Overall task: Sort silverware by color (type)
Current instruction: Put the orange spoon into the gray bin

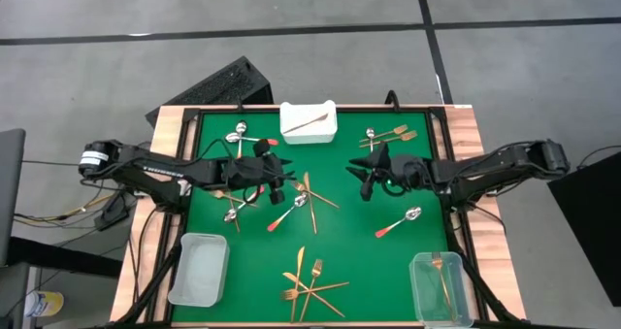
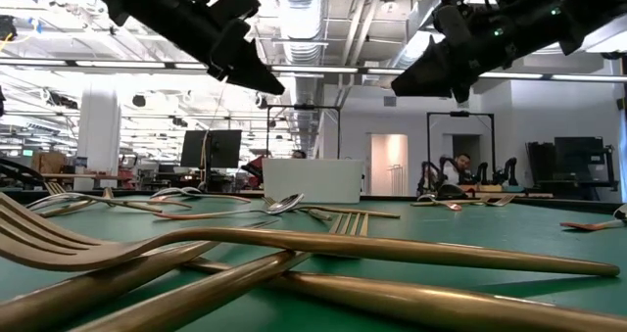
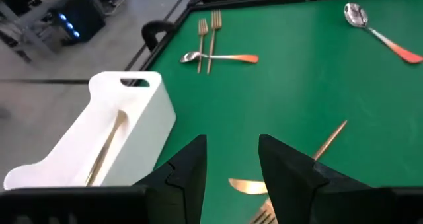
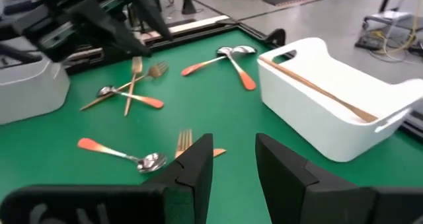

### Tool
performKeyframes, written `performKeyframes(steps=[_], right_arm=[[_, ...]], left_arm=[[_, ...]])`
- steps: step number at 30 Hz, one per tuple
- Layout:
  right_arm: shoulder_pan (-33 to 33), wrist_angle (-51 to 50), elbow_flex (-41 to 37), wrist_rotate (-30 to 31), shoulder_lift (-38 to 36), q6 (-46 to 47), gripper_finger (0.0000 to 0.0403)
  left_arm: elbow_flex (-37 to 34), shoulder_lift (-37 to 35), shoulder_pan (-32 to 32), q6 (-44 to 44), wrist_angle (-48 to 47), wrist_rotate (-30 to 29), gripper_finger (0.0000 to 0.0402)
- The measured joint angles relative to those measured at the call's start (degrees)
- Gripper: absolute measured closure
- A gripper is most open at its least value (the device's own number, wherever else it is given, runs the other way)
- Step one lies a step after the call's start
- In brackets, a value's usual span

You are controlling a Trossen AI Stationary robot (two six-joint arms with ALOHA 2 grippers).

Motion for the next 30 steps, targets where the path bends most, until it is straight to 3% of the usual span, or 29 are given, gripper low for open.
performKeyframes(steps=[4, 11, 21, 26, 30], right_arm=[[-1.33, -0.02, -0.02, 0.01, 0.00, 0.56, 0.0267], [-2.95, 0.56, 0.00, 1.13, 0.00, 3.15, 0.0267], [-3.40, 0.16, -0.02, 1.25, 0.00, 3.58, 0.0267], [-3.35, 0.13, -0.02, 1.25, 0.00, 3.71, 0.0267], [-3.35, 0.19, -0.02, 1.23, 0.00, 4.16, 0.0267]], left_arm=[[0.00, 0.00, 2.12, -0.30, -1.91, -0.09, 0.0276], [0.00, 0.00, 5.08, -9.45, -9.58, -0.13, 0.0276], [0.00, 0.00, 5.10, -17.65, -19.25, -5.22, 0.0276], [-0.02, 0.00, 4.66, -19.30, -18.44, -4.68, 0.0276], [-3.91, 0.04, 3.57, -15.96, -6.37, -1.14, 0.0276]])
